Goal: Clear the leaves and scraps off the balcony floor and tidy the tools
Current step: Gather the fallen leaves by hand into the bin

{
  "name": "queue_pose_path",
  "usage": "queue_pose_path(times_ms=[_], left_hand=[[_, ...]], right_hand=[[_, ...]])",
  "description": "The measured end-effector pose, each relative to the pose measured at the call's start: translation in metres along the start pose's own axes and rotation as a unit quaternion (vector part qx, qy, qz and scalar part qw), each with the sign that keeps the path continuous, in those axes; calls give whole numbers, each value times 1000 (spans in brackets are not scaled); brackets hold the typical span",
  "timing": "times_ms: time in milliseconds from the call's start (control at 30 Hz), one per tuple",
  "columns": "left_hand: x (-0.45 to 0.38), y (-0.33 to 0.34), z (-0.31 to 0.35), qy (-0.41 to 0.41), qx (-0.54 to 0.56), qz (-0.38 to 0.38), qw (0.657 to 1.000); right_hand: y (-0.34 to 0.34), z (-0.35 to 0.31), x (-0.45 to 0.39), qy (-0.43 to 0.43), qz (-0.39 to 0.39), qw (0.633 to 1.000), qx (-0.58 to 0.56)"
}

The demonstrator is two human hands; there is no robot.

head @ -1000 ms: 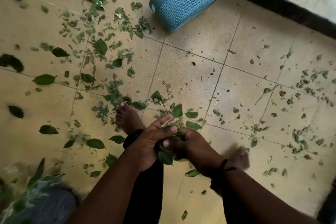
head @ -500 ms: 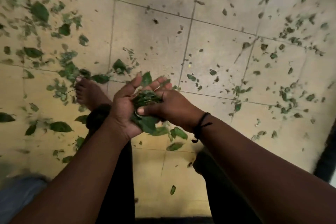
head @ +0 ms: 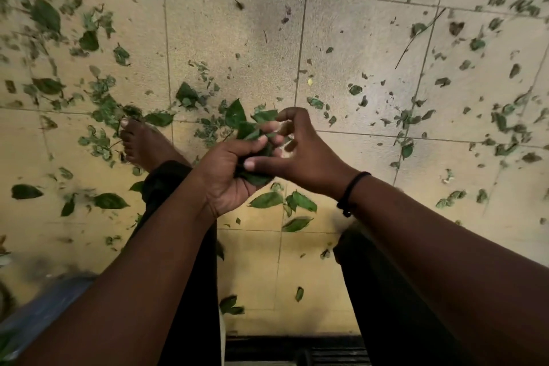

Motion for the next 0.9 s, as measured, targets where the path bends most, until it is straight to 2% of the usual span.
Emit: queue_pose_path(times_ms=[67,100,167,233,300,367,433,633,733,900], left_hand=[[0,-14,13,10,35,27,999],[1,-20,22,18,39,33,999],[3,-25,35,27,34,33,999],[6,-29,42,22,28,37,999],[6,-36,47,12,13,41,999],[7,-44,54,9,-9,48,999],[10,-50,63,14,-27,60,998],[16,-63,82,5,-29,77,997],[19,-69,85,2,-22,86,996],[22,-79,89,4,-3,102,995]], right_hand=[[5,17,-4,53,-74,987,-133],[0,30,-11,69,-66,987,-132],[-21,61,-31,84,15,996,-29],[-35,95,-51,118,73,984,116],[-29,123,-72,144,60,958,240],[-11,133,-95,119,34,926,356],[15,135,-117,80,14,904,421],[56,137,-148,44,25,892,449],[50,146,-146,68,23,917,393],[21,129,-156,35,2,907,419]])
Point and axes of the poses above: each hand's wrist, its own x-axis away from the middle knuckle, its own y-axis out of the palm, z = x × y, the point moved 10 cm from there along -x, towards the middle knuckle, and after that the axes turned 1 degree about x, right-handed, at the moved point
